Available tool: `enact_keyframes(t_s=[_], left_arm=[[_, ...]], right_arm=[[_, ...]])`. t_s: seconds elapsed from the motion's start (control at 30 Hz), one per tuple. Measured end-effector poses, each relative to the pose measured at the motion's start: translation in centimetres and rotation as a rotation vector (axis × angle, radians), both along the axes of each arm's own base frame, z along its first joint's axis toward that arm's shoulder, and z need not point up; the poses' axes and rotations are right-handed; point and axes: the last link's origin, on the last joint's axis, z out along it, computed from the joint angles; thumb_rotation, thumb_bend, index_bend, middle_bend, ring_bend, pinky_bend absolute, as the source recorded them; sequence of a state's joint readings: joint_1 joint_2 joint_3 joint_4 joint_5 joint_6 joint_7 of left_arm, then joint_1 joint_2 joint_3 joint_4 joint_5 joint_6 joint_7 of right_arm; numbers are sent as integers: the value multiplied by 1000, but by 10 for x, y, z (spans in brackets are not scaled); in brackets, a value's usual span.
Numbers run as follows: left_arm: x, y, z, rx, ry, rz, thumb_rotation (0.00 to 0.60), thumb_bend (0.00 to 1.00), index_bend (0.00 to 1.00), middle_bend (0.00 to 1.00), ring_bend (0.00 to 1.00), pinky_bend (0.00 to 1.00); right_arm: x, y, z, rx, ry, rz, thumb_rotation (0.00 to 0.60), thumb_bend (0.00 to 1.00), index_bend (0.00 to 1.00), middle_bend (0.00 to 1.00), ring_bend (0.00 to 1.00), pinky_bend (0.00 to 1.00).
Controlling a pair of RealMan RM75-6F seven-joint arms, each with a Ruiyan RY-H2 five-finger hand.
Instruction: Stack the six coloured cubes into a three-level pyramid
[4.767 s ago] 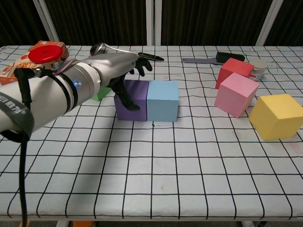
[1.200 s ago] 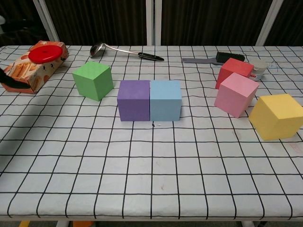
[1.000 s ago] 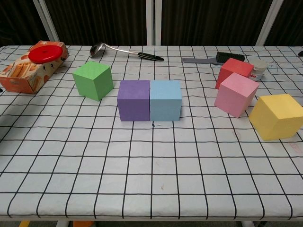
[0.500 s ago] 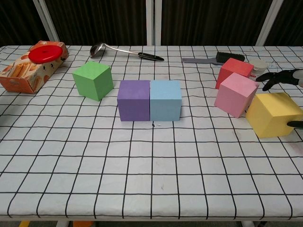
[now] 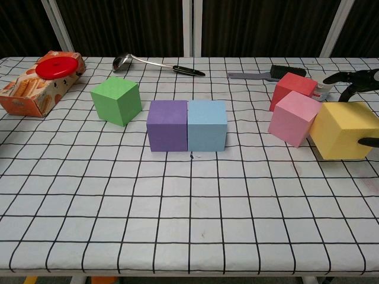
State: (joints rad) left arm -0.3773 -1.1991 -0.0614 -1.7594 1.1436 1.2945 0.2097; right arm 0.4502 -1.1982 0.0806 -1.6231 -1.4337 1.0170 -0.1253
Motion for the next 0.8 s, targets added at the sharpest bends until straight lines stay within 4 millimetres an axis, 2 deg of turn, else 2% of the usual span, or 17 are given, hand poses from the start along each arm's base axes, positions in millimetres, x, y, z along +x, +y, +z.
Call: enact_keyframes(t_s=[0.17,0.23,0.33,0.47,0.6,0.8], left_arm=[[0,-2,4,11,-18,0,600,16,91,101,14,121],[-1,-2,8,15,-21,1,600,16,91,101,14,121],[-1,-3,14,27,-27,-1,600,16,91,101,14,119],[-4,-5,20,41,-32,4,600,17,91,101,14,119],[-10,-6,22,47,-40,19,600,17,91,101,14,119],[-16,-6,24,52,-46,30,600,17,91,101,14,114]], right_arm=[[28,-2,26,-12,-43,25,600,291,0,528,83,0],[42,-8,37,-23,-64,31,600,291,0,538,84,0],[59,-21,42,-26,-98,28,600,291,0,549,92,0],[83,-40,33,-3,-135,43,600,291,0,554,96,0],[100,-51,11,44,-175,46,600,291,0,555,96,0],[109,-60,-17,96,-172,56,600,291,0,555,96,0]])
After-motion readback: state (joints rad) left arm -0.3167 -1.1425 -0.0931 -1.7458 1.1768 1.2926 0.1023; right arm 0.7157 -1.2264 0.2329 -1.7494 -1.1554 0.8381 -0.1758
